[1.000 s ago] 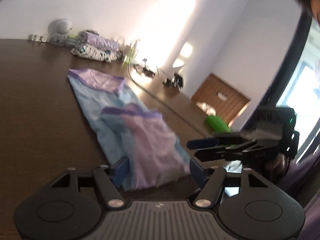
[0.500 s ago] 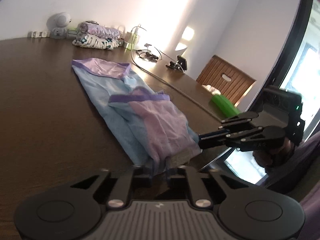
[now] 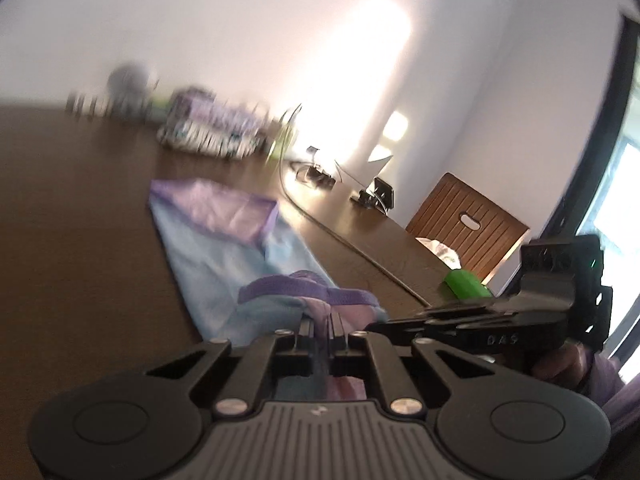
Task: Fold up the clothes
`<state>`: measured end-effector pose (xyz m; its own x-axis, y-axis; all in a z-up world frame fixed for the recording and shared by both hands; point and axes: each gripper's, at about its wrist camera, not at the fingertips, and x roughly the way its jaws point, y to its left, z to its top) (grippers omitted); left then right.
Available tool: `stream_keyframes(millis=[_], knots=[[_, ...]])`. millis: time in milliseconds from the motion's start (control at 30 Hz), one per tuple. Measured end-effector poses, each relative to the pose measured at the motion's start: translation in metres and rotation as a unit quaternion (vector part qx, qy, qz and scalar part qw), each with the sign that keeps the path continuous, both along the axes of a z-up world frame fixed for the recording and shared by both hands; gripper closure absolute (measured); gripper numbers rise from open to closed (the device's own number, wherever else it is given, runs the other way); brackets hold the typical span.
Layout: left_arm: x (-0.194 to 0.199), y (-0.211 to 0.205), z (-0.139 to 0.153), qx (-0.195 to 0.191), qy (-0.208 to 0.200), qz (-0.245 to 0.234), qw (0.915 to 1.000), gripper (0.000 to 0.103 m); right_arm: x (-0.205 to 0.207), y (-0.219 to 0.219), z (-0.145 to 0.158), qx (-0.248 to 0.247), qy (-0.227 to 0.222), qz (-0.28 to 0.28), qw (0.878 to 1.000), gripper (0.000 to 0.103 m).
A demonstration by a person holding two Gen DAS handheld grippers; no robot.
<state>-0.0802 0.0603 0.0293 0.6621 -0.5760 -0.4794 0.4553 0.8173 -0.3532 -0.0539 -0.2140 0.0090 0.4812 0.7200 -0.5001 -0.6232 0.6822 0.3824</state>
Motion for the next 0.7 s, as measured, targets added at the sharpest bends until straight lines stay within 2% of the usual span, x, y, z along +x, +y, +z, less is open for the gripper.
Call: stream_keyframes(millis=[33, 67, 100, 133, 233, 267, 333, 367, 400, 500, 567, 700], knots=[[-0.001, -0.003, 0.001, 0.011, -0.009, 0.002, 0.9999, 0.091, 0.002, 0.001, -0.001, -0.008, 0.002, -0.005, 1.0, 0.1], [0.001, -0.002, -0.004, 0.014, 0.004, 0.007, 0.9999, 0.083, 0.005, 0.001, -0.004, -0.023, 0.01, -0.018, 1.0, 0.097], [0.003, -0.002, -0.008, 0.017, 0.016, 0.012, 0.9997, 0.08, 0.008, 0.002, -0.007, -0.037, 0.017, -0.031, 0.999, 0.092], [0.005, -0.001, -0.012, 0.019, 0.027, 0.018, 0.9993, 0.079, 0.006, 0.001, -0.004, -0.033, 0.012, -0.036, 0.999, 0.091], [-0.001, 0.012, -0.005, 0.001, 0.008, 0.039, 0.9992, 0.07, -0.005, -0.004, 0.009, -0.024, -0.031, -0.053, 0.998, 0.088], [0.0, 0.014, -0.004, 0.002, 0.002, 0.051, 0.9987, 0.069, -0.009, -0.003, 0.013, -0.013, -0.043, -0.041, 0.998, 0.088], [0.004, 0.015, -0.004, 0.001, -0.004, 0.06, 0.9982, 0.073, -0.016, 0.0, 0.019, 0.009, -0.066, -0.016, 0.998, 0.088], [0.007, 0.012, -0.005, 0.003, -0.004, 0.055, 0.9985, 0.086, -0.016, 0.007, 0.018, 0.008, -0.058, 0.007, 0.998, 0.088], [0.011, 0.005, -0.007, 0.017, -0.006, 0.046, 0.9988, 0.091, -0.016, 0.017, 0.014, -0.009, -0.051, 0.023, 0.998, 0.088], [0.015, -0.015, -0.008, 0.077, -0.016, 0.032, 0.9964, 0.091, -0.018, 0.031, 0.0, -0.071, -0.047, 0.02, 0.996, 0.088], [0.013, -0.018, -0.003, 0.124, -0.029, 0.047, 0.9907, 0.091, -0.016, 0.024, -0.003, -0.062, -0.04, 0.002, 0.997, 0.088], [0.003, -0.024, -0.005, 0.131, -0.029, 0.028, 0.9906, 0.09, -0.018, 0.012, -0.004, -0.05, -0.036, -0.011, 0.998, 0.087]])
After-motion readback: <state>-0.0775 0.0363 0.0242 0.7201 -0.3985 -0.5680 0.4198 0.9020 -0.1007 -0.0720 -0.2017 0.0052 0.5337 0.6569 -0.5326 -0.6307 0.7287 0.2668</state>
